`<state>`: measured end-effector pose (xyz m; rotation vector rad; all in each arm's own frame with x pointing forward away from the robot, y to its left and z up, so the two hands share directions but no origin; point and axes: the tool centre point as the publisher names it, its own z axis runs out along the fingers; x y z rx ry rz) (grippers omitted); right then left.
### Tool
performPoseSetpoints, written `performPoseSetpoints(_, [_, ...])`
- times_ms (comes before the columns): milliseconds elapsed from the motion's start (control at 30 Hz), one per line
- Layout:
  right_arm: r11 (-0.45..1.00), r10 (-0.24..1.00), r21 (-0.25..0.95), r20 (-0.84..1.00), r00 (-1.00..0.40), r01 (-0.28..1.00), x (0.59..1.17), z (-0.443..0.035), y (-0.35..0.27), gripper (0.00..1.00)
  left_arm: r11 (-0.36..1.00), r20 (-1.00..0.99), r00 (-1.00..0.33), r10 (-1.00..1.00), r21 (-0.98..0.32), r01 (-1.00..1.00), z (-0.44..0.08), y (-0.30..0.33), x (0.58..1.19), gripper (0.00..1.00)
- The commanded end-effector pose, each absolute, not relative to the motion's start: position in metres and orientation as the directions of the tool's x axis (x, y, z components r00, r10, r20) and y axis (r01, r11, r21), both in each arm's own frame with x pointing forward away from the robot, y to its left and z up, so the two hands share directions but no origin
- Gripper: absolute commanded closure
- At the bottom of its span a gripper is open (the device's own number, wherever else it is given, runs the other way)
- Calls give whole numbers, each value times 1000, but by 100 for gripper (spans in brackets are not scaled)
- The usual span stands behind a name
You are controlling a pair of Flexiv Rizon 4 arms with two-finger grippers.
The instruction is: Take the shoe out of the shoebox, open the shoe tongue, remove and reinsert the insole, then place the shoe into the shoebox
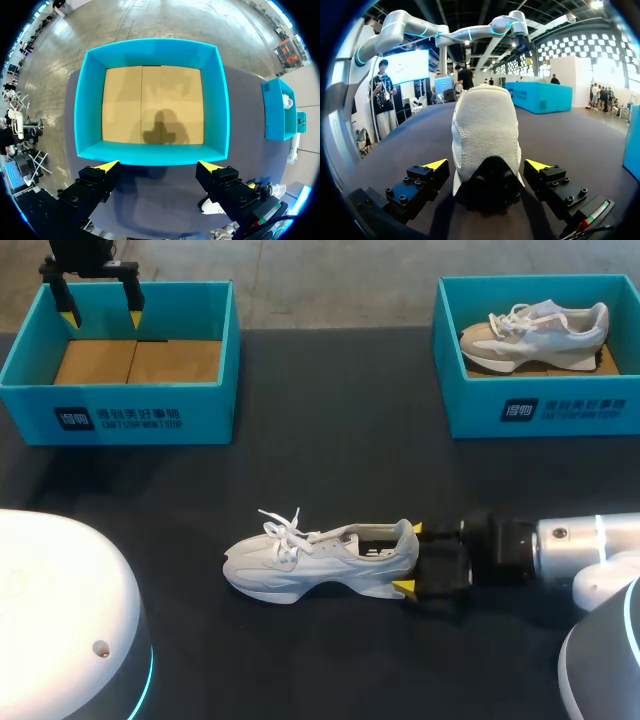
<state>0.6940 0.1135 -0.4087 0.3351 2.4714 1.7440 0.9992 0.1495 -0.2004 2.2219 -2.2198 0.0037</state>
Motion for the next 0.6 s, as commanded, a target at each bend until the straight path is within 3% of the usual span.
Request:
performPoseSetpoints(33, [324,225,938,48,-973,121,698,-412,122,0,-1,2,1,-1000,0,-1000,-200,150,1000,0])
performPoseSetpoints(600, [319,196,941,51,-979,113,703,-416,133,0,-1,2,1,-1000,0,-1000,-200,150,1000,0])
